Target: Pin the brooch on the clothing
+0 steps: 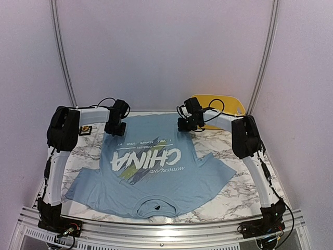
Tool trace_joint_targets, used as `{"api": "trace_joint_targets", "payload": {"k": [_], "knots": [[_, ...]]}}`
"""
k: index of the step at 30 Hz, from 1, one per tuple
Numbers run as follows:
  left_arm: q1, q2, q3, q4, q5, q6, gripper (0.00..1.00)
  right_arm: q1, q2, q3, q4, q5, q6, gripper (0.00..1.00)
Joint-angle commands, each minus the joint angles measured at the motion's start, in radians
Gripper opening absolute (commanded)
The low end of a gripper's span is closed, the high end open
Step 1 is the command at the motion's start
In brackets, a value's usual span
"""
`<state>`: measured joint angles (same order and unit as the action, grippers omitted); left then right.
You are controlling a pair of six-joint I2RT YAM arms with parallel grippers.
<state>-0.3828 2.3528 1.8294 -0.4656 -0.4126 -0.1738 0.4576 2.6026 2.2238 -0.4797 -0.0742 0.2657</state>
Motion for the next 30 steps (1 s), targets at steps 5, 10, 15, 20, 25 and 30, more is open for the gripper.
{"api": "trace_joint_targets", "payload": {"k": [5, 10, 15, 20, 25, 30], "knots": [[0.03, 0.019, 0.123, -0.061, -0.005, 0.074, 0.45, -0.006, 0.02, 0.096, -0.051, -0.121, -0.052, 0.0], [0.025, -0.115, 0.114, -0.056, 0.016, 0.092, 0.48, 0.018, -0.182, 0.001, -0.045, -0.116, -0.109, 0.02], [0.013, -0.277, -0.012, -0.041, 0.069, 0.074, 0.53, 0.02, -0.528, -0.41, 0.042, -0.056, -0.099, 0.03], [0.013, -0.446, -0.255, 0.008, 0.083, 0.01, 0.55, 0.019, -0.798, -0.872, 0.009, 0.083, 0.031, 0.0], [0.013, -0.546, -0.419, 0.043, 0.123, -0.015, 0.56, 0.018, -0.974, -1.18, -0.033, 0.176, 0.133, 0.0], [0.013, -0.6, -0.498, 0.057, 0.133, -0.035, 0.56, 0.009, -1.03, -1.326, -0.073, 0.213, 0.199, 0.0]]}}
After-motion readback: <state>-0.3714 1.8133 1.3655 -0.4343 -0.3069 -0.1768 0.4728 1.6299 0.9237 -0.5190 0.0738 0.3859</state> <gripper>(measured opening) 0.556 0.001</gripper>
